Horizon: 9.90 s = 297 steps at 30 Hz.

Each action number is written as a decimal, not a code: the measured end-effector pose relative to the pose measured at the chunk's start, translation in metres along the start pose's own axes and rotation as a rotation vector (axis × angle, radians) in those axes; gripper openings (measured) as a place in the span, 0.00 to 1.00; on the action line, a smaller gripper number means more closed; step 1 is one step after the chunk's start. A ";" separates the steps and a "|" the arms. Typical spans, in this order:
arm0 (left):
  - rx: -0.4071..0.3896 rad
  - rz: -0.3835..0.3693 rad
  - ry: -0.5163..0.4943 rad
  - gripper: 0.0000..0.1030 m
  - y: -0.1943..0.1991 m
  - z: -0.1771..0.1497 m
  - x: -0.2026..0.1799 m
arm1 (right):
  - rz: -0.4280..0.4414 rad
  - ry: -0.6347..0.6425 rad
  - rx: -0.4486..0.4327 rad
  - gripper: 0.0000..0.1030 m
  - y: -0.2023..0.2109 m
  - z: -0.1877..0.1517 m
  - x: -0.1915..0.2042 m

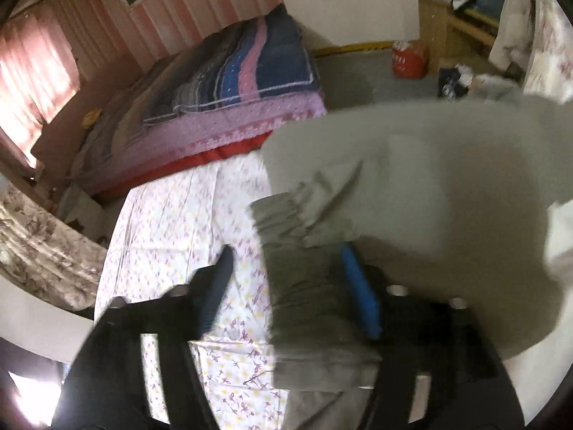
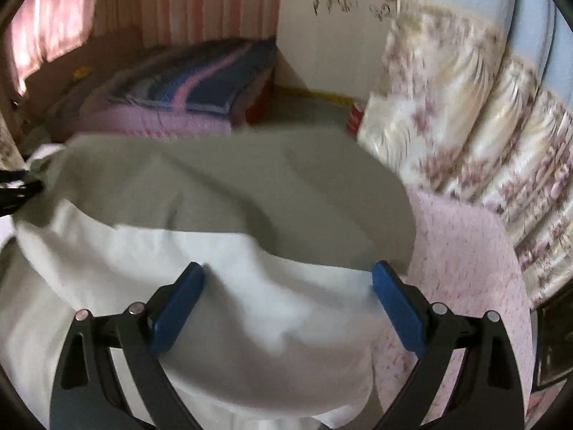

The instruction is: Fold large clothes

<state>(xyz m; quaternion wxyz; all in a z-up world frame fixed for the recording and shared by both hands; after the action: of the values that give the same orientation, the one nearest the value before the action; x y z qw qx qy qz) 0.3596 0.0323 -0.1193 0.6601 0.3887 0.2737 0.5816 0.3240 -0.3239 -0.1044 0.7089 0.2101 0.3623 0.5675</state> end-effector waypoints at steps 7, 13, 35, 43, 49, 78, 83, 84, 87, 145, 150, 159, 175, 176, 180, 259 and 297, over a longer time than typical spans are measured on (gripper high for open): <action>-0.090 0.012 0.046 0.92 0.007 -0.014 0.019 | -0.117 0.009 0.051 0.98 -0.026 -0.023 -0.016; -0.206 -0.019 0.060 0.91 0.050 -0.019 0.000 | -0.113 -0.076 -0.034 0.98 0.020 -0.012 -0.027; -0.219 -0.163 0.143 0.97 0.070 -0.040 -0.040 | -0.009 -0.005 0.042 0.98 0.032 -0.066 -0.007; -0.176 -0.166 0.127 0.97 0.051 -0.028 -0.050 | -0.036 0.056 0.027 0.56 0.019 -0.064 0.000; -0.059 -0.102 0.107 0.97 0.023 -0.032 -0.054 | -0.139 -0.068 -0.005 0.17 0.017 -0.066 -0.044; -0.144 -0.190 0.145 0.97 0.007 0.029 -0.081 | 0.111 -0.376 -0.023 0.91 -0.026 0.059 -0.036; -0.097 -0.089 0.157 0.97 -0.031 0.020 -0.065 | -0.025 -0.246 0.100 0.98 -0.083 0.043 -0.027; -0.097 -0.075 0.152 0.97 -0.033 0.020 -0.063 | -0.035 -0.216 0.096 0.98 -0.088 0.040 -0.025; -0.077 -0.083 0.166 0.97 -0.041 0.022 -0.057 | -0.040 -0.171 0.093 0.99 -0.094 0.036 -0.023; -0.054 -0.367 0.127 0.92 0.205 -0.371 -0.075 | 0.272 -0.136 -0.010 0.23 0.240 -0.345 -0.053; -0.001 -0.327 0.069 0.97 0.196 -0.363 -0.084 | 0.283 -0.137 0.000 0.22 0.242 -0.344 -0.052; -0.021 -0.329 0.100 0.95 0.198 -0.362 -0.082 | 0.262 -0.114 -0.003 0.19 0.240 -0.344 -0.049; -0.196 -0.345 0.201 0.05 0.271 -0.345 -0.074 | 0.265 -0.160 -0.155 0.13 0.291 -0.311 -0.068; -0.205 -0.355 0.207 0.05 0.278 -0.343 -0.075 | 0.260 -0.163 -0.170 0.12 0.297 -0.308 -0.071; -0.254 -0.362 0.194 0.04 0.313 -0.334 -0.077 | 0.268 -0.195 -0.236 0.08 0.325 -0.299 -0.088; -0.123 -0.252 0.247 0.89 0.054 -0.104 -0.007 | 0.211 -0.206 0.030 0.23 0.019 -0.114 -0.088; -0.327 -0.282 0.171 0.61 0.270 -0.232 -0.024 | 0.277 -0.156 -0.184 0.62 0.218 -0.201 -0.157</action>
<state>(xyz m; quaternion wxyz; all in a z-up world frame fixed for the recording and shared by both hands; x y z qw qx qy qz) 0.0172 0.0598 -0.0238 0.7635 0.1838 0.2822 0.5510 0.0159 -0.4386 -0.0368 0.6661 0.2356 0.2203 0.6725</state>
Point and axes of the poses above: each gripper's, at about its wrist camera, not at the fingertips, and y roughly against the way its jaws point, x to its left, z to its top, the point moved 4 cm from there along -y, roughly the way its jaws point, and after that the axes turned 14 degrees about -z, right-handed, at the moved point
